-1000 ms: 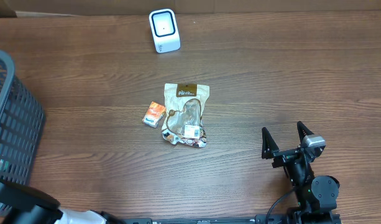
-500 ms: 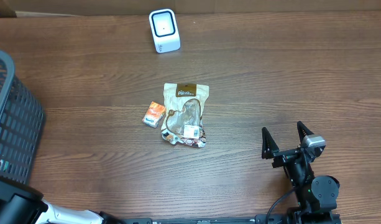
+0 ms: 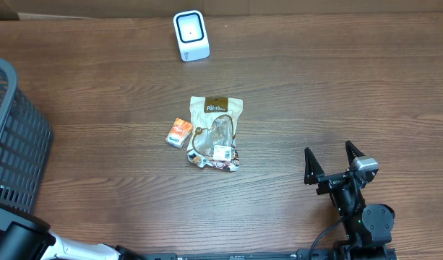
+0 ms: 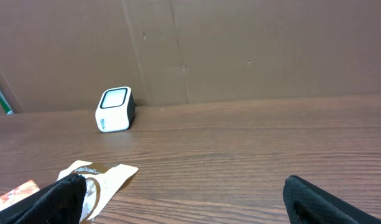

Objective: Scan the item barcode
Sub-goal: 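Reach the left gripper into the basket and grasp a green-capped bottle, then lift the green-capped bottle out and move it toward the scanner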

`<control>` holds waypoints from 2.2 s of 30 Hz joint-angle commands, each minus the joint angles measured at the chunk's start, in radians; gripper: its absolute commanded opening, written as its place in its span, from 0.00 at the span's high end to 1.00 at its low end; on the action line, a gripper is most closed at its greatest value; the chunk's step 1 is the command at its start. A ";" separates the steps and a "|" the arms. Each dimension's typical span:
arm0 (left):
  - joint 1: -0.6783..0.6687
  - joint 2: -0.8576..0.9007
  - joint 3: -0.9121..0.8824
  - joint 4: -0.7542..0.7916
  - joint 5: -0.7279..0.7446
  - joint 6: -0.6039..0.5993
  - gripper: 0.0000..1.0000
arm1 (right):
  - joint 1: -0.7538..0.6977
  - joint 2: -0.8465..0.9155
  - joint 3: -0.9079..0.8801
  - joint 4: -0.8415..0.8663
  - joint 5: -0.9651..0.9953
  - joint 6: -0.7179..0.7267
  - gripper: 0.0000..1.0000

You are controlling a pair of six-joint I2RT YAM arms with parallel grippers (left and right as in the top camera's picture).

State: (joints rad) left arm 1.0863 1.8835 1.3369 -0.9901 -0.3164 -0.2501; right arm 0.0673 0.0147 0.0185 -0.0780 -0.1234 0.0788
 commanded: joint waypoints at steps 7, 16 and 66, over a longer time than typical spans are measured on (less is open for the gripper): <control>-0.007 0.013 0.038 0.008 0.117 0.018 0.46 | 0.005 -0.012 -0.011 0.006 0.003 0.007 0.00; -0.007 0.013 0.208 -0.086 0.182 0.018 0.59 | 0.005 -0.012 -0.011 0.006 0.003 0.007 0.00; -0.940 -0.087 0.949 -0.699 0.397 0.058 0.77 | 0.005 -0.012 -0.011 0.006 0.003 0.007 0.00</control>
State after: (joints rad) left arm 0.1642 1.8320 2.3409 -1.6913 0.1757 -0.1806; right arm 0.0669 0.0147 0.0185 -0.0780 -0.1238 0.0788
